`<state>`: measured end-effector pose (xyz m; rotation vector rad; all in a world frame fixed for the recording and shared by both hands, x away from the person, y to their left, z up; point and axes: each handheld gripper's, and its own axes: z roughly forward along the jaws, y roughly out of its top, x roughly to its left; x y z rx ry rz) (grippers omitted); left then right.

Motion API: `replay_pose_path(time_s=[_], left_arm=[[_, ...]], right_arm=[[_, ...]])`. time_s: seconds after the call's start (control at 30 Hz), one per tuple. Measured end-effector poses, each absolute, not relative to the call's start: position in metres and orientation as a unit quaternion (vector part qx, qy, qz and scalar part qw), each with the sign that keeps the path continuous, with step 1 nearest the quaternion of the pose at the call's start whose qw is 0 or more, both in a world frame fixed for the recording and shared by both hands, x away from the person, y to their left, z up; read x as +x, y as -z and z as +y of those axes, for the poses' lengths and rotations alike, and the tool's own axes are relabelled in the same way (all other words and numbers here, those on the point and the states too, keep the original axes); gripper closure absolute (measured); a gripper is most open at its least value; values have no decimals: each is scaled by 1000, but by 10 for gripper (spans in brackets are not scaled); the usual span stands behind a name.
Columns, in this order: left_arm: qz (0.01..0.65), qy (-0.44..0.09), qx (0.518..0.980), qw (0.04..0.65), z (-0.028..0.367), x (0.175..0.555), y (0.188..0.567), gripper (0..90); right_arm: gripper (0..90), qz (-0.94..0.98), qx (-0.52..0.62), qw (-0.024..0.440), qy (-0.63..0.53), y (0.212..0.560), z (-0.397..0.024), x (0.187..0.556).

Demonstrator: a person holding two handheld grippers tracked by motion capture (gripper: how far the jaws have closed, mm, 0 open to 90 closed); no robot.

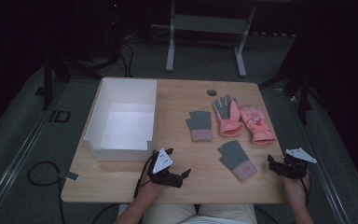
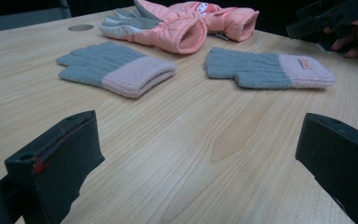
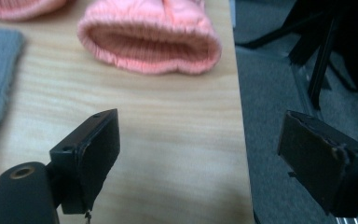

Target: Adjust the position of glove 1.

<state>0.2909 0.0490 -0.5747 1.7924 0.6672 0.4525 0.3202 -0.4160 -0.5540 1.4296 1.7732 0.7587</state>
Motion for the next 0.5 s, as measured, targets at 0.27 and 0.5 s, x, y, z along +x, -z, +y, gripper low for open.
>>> replay_pose_path(time_s=[0.27,0.5], left_arm=[[279,-191,762,553,48,291,575,0],[279,-190,762,553,49,291,575,0]], right_arm=[[128,693,571,338,-281,543,-419,315],[132,698,578,323,-273,532,-416,312]])
